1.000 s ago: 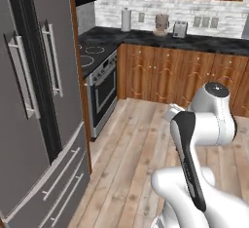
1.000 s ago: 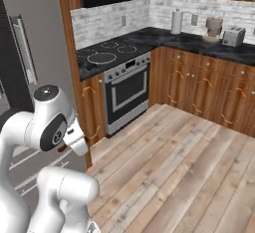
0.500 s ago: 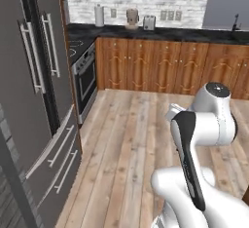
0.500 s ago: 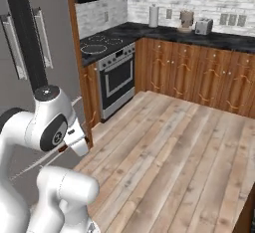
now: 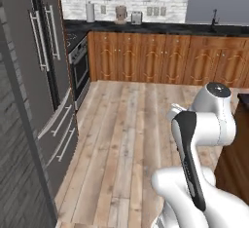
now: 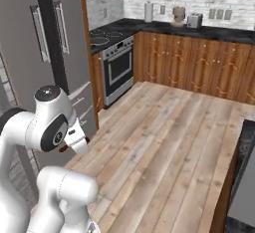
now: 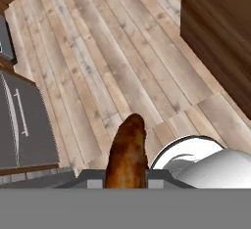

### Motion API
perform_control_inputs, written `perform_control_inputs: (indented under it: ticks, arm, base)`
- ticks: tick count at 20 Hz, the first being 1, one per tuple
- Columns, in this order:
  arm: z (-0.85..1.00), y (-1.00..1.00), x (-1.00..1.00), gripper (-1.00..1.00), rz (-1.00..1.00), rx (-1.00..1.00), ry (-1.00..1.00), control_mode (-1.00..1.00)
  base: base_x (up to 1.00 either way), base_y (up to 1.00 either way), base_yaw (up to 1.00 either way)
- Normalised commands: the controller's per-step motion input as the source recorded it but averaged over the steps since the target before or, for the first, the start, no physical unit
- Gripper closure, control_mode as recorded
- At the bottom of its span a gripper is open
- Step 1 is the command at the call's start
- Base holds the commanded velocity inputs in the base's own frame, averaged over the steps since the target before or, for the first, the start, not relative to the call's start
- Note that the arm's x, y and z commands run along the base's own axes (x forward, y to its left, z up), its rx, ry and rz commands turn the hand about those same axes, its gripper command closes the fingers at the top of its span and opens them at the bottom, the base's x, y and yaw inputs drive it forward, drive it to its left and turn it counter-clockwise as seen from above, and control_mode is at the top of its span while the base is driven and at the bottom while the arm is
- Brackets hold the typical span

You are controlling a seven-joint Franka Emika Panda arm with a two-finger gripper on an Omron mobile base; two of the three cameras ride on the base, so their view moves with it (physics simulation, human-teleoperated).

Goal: Take the chicken drumsticks from the pan and place one on each plate on the dining counter.

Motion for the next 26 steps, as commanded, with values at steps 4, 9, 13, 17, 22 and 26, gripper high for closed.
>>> perform_control_inputs:
  ticks: [4, 9, 13, 17, 22, 26]
  arm:
    - [0.00, 0.00, 0.00, 1.00, 0.00, 0.00, 0.00, 1.00]
    - [0.00, 0.00, 0.00, 1.00, 0.00, 0.00, 0.00, 1.00]
    - [0.00, 0.00, 0.00, 1.00, 0.00, 0.00, 0.00, 1.00]
    - [0.00, 0.00, 0.00, 1.00, 0.00, 0.00, 0.00, 1.00]
    - [0.00, 0.00, 0.00, 1.00, 0.00, 0.00, 0.00, 1.00]
    - [0.00, 0.00, 0.00, 1.00, 0.00, 0.00, 0.00, 1.00]
  base:
    - [-1.00, -0.18, -0.08]
    - [-1.00, -0.22, -0.07]
    - [-1.00, -0.21, -0.06]
    - [-0.97, -0.26, -0.09]
    - [-0.41, -0.68, -0.10]
    - [-0.02, -0.81, -0.10]
